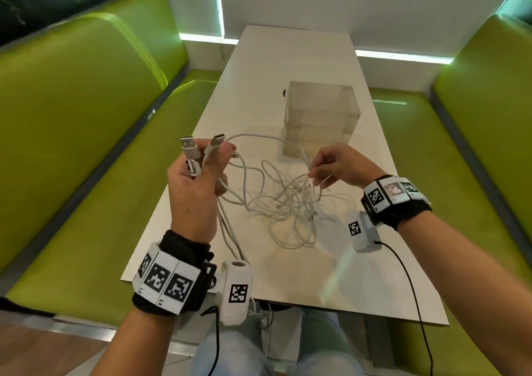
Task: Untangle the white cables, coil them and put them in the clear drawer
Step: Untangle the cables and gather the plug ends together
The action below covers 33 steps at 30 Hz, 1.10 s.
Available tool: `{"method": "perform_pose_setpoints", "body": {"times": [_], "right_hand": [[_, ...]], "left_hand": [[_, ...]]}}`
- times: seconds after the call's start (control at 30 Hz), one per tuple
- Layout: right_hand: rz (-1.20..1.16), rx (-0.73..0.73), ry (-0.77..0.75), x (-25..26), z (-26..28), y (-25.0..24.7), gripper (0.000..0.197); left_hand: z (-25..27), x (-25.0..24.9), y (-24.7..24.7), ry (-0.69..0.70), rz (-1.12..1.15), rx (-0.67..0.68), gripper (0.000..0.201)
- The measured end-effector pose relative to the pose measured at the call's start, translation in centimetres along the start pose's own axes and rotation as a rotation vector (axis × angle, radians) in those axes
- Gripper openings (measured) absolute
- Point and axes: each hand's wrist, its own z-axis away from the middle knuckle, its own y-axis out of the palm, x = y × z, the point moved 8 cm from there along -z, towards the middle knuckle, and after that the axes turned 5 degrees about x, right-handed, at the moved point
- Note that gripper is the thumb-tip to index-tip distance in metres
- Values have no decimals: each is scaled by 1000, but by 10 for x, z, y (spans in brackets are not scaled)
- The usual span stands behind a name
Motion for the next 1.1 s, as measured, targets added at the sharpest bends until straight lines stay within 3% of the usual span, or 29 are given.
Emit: {"method": "perform_pose_setpoints", "body": {"times": [0.1,0.2,0.37,0.53,0.73,0.87,0.93,1.03,1.1], "right_hand": [[154,-80,-61,5,-1,1,7],[80,-154,-128,13,1,2,16],[11,-84,-215,36,8,23,7],[-9,-52,-291,43,13,27,11],[1,-70,-331,37,13,27,9],[-10,-59,-324,37,14,30,6],[22,-130,-302,35,12,23,4],[148,-378,-179,16,9,-12,7],[53,-503,-102,-3,9,-38,16]], "left_hand": [[1,1,9,10,-15,60,16],[-1,22,23,-48,-102,126,9],[-11,83,53,-173,-311,245,17],[-16,111,66,-316,-302,242,25],[-15,116,62,-366,-301,168,20],[-9,117,66,-443,-172,201,10],[-10,115,61,-436,-142,176,14],[-8,113,49,-421,-164,152,18],[-7,113,39,-413,-184,141,20]]}}
